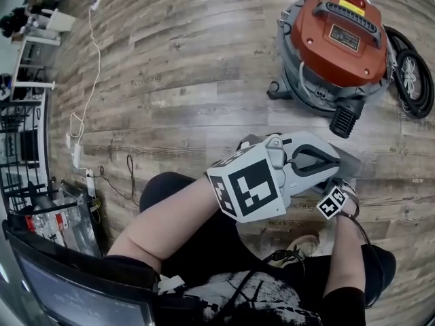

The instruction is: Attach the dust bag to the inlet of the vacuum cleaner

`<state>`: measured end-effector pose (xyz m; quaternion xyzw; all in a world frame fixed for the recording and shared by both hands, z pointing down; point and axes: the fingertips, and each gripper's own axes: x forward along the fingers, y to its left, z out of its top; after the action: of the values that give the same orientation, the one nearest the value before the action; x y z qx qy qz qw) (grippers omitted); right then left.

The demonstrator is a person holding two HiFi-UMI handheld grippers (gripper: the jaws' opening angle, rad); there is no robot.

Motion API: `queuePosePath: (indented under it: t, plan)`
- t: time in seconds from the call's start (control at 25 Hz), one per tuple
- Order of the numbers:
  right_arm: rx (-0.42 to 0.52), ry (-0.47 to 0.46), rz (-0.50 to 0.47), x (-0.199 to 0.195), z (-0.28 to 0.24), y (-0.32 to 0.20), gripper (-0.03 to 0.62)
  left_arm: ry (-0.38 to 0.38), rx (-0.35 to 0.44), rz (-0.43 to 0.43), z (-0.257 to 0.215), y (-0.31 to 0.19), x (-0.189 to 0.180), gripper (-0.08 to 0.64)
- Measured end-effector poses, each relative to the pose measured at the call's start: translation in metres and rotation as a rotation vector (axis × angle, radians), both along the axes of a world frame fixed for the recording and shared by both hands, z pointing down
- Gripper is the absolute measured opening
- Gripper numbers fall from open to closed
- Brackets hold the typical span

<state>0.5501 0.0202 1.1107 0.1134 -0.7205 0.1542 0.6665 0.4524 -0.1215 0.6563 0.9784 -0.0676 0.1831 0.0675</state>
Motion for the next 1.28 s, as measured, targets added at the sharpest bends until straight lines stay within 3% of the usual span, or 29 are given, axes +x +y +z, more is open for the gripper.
queuePosePath:
  t: [0.04, 0.08, 0.32, 0.64, 0.88, 1.08, 1.28]
  plan:
    - [0.002, -0.007, 0.002, -0.001, 0.000, 0.000, 0.250, -0.004, -0.001, 0.000, 0.001, 0.001, -0.001, -0.003]
    - [0.009, -0.011, 0.008, -0.001, -0.002, -0.001, 0.150, -0.008, -0.002, -0.001, 0.002, 0.001, -0.002, -0.003]
    - [0.059, -0.005, -0.011, 0.000, -0.009, -0.006, 0.020, -0.052, -0.001, -0.022, 0.010, 0.002, -0.011, -0.003]
    - [0.126, -0.057, -0.069, -0.006, -0.036, -0.030, 0.008, -0.085, 0.007, -0.040, 0.014, 0.005, -0.014, -0.003]
    - [0.149, -0.127, -0.114, -0.020, -0.075, -0.051, 0.006, -0.155, 0.002, -0.009, 0.028, 0.014, -0.011, -0.003]
    - [0.125, -0.182, -0.135, -0.028, -0.116, -0.059, 0.006, -0.263, -0.018, 0.035, 0.054, 0.031, -0.011, 0.001]
    - [0.113, -0.238, -0.143, -0.032, -0.158, -0.072, 0.006, -0.426, -0.038, 0.076, 0.107, 0.053, -0.016, 0.109]
